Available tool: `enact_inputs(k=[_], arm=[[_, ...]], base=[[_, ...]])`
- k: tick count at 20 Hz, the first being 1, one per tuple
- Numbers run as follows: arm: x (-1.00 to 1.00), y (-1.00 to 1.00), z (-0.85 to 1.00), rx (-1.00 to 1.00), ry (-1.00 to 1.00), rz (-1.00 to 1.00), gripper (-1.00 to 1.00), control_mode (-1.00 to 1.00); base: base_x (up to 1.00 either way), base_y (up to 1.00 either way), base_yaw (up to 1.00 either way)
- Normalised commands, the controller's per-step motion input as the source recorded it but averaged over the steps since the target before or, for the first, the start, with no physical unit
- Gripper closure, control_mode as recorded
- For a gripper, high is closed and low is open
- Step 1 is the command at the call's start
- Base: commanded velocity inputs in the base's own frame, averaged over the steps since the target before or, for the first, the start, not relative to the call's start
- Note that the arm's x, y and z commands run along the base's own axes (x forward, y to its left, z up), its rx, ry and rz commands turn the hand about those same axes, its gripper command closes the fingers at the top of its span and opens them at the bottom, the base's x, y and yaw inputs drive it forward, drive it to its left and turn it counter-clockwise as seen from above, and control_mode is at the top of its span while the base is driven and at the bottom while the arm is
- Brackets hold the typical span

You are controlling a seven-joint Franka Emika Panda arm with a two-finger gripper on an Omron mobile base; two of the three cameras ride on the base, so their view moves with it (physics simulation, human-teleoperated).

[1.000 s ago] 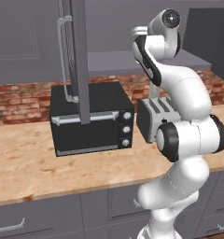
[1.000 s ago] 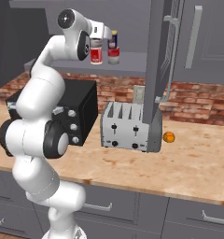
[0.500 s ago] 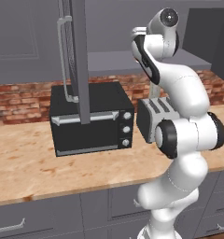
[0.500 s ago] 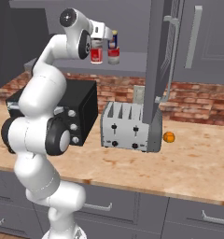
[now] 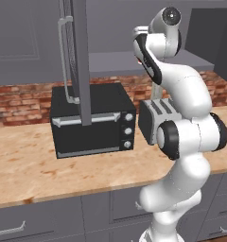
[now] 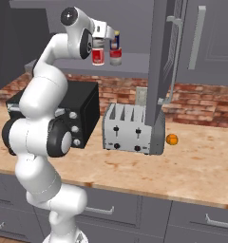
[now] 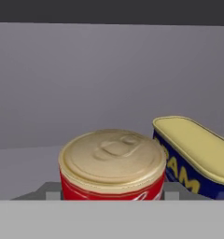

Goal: Stack two cans on top of the other two cans in the cabinet.

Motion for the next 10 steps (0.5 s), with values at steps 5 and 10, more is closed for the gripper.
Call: enact_inputs(k=[5, 10], arm=[[0.03, 0.00, 0.00, 0.00, 0.00, 0.00, 1.00, -1.00], [0.05, 0.06, 0.00, 0.00, 0.00, 0.00, 1.00, -1.00]], base=[[0.00, 0.00, 0.00], [0.00, 0.00, 0.00]])
